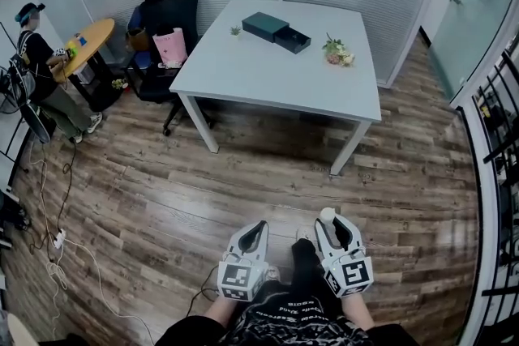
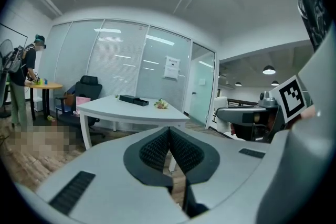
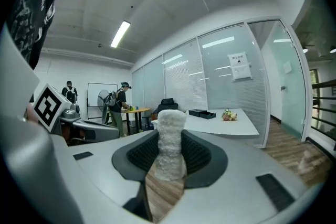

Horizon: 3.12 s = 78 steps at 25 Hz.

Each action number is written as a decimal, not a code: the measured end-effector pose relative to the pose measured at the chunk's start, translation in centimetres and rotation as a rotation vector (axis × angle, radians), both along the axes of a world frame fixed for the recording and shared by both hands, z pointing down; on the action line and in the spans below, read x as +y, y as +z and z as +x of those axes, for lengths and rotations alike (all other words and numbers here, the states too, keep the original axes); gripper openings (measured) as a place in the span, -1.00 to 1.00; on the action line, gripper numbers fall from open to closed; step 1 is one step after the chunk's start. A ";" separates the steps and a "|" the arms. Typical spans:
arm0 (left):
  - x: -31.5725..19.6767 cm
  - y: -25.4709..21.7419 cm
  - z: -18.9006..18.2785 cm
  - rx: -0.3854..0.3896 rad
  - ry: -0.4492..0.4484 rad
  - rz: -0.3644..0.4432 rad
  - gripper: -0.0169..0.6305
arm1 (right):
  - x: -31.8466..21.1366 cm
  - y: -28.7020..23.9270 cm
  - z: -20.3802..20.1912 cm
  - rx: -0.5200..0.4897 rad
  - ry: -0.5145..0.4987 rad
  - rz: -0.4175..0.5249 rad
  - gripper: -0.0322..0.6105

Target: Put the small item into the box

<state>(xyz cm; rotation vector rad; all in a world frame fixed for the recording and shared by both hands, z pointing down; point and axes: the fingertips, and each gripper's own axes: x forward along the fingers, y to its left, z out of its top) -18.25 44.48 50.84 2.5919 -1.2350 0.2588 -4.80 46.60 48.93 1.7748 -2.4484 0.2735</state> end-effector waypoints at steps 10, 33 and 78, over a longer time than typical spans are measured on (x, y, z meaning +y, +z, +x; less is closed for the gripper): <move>-8.3 0.3 3.6 0.013 -0.075 -0.006 -0.89 | -9.2 1.4 4.3 -0.007 -0.096 -0.022 -0.47; -22.4 0.4 17.3 0.049 -0.187 -0.041 -0.89 | -25.2 1.7 18.2 -0.100 -0.173 -0.022 -0.47; -61.4 0.2 17.1 0.100 0.042 -0.027 -0.89 | -58.1 1.8 17.5 -0.034 0.050 -0.045 -0.46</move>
